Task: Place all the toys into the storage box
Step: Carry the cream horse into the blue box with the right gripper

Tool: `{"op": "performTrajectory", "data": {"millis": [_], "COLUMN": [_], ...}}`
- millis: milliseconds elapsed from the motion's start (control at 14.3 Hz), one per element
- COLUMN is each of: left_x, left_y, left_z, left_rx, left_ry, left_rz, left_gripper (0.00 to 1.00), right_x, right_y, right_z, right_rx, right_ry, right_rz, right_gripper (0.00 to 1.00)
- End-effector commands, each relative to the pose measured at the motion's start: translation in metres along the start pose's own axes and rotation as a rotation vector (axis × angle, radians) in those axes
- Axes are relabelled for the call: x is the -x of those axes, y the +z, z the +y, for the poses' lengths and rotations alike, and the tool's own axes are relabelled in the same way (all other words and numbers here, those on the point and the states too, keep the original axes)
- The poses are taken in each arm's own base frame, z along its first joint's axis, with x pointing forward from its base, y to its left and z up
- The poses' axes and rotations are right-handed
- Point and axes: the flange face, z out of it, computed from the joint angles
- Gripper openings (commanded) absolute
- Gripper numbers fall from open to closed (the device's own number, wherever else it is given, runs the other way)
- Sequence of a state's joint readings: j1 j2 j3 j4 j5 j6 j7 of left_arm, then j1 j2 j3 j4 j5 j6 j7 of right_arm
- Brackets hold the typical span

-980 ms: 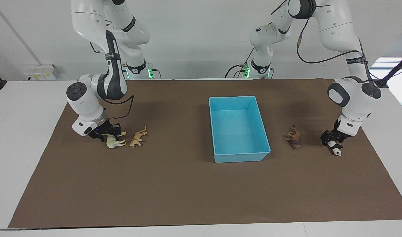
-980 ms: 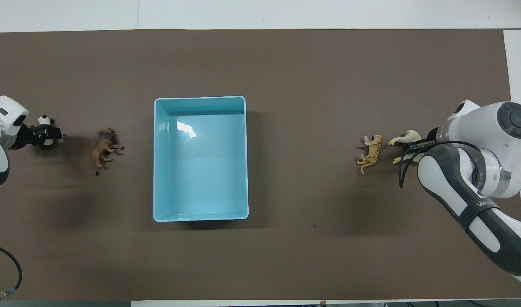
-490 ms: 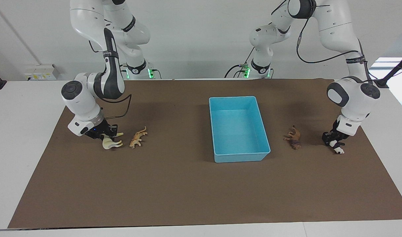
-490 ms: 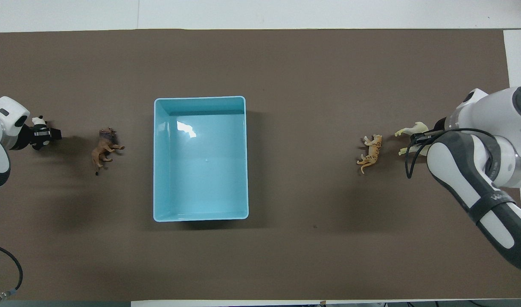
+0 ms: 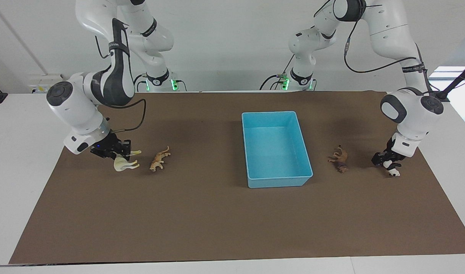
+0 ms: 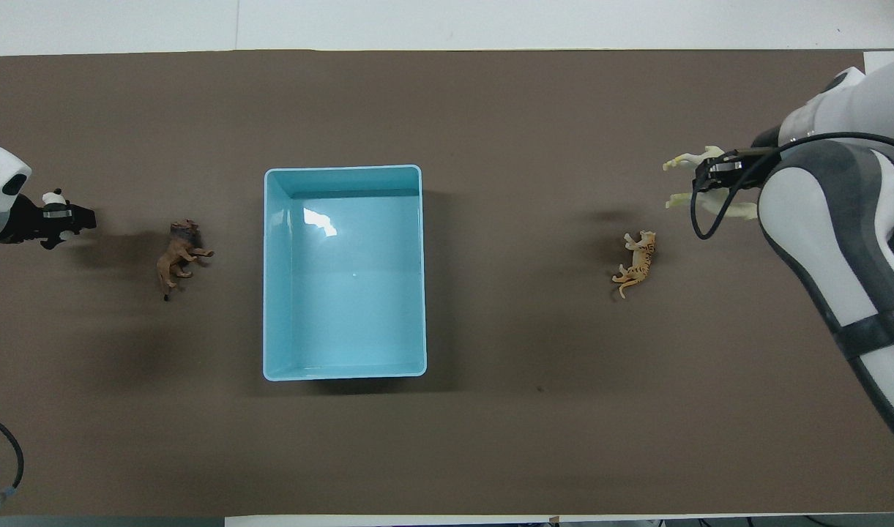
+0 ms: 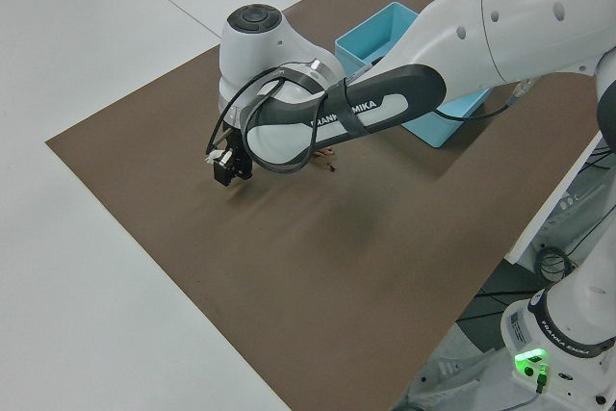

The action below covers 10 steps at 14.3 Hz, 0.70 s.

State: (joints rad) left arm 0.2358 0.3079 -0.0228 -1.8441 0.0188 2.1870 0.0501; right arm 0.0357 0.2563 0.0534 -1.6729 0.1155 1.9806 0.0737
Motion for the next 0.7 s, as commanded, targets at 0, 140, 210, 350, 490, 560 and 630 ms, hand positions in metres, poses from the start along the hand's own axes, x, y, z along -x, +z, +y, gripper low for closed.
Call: {"op": "performTrajectory", "data": {"millis": [0, 140, 210, 350, 490, 560, 630], "left_x": [0.019, 0.033, 0.041, 0.062, 0.074, 0.074, 0.072], "left_y": [-0.048, -0.071, -0.081, -0.103, -0.116, -0.118, -0.118], "left_z": [0.045, 0.095, 0.118, 0.157, 0.169, 0.170, 0.164], "left_rx": [-0.009, -0.012, -0.015, -0.024, 0.010, 0.040, 0.054], "left_ry": [-0.054, -0.106, -0.129, -0.146, -0.163, -0.178, -0.193], "left_rz": [-0.041, -0.063, -0.074, -0.101, -0.125, -0.131, -0.132], "left_gripper": [0.22, 0.22, 0.22, 0.23, 0.23, 0.23, 0.23], "right_x": [0.003, 0.013, 0.019, 0.029, 0.043, 0.041, 0.044], "right_y": [0.012, 0.004, 0.003, 0.005, 0.019, 0.026, 0.029], "right_z": [-0.103, -0.165, -0.189, -0.232, -0.274, -0.281, -0.292], "right_rx": [-0.014, -0.038, -0.063, -0.162, -0.241, -0.302, -0.374], "right_ry": [0.095, 0.154, 0.181, 0.244, 0.339, 0.423, 0.489], "right_rz": [-0.010, 0.013, 0.031, 0.049, 0.048, 0.051, 0.033], "right_gripper": [0.00, 0.00, 0.00, 0.00, 0.00, 0.01, 0.02]}}
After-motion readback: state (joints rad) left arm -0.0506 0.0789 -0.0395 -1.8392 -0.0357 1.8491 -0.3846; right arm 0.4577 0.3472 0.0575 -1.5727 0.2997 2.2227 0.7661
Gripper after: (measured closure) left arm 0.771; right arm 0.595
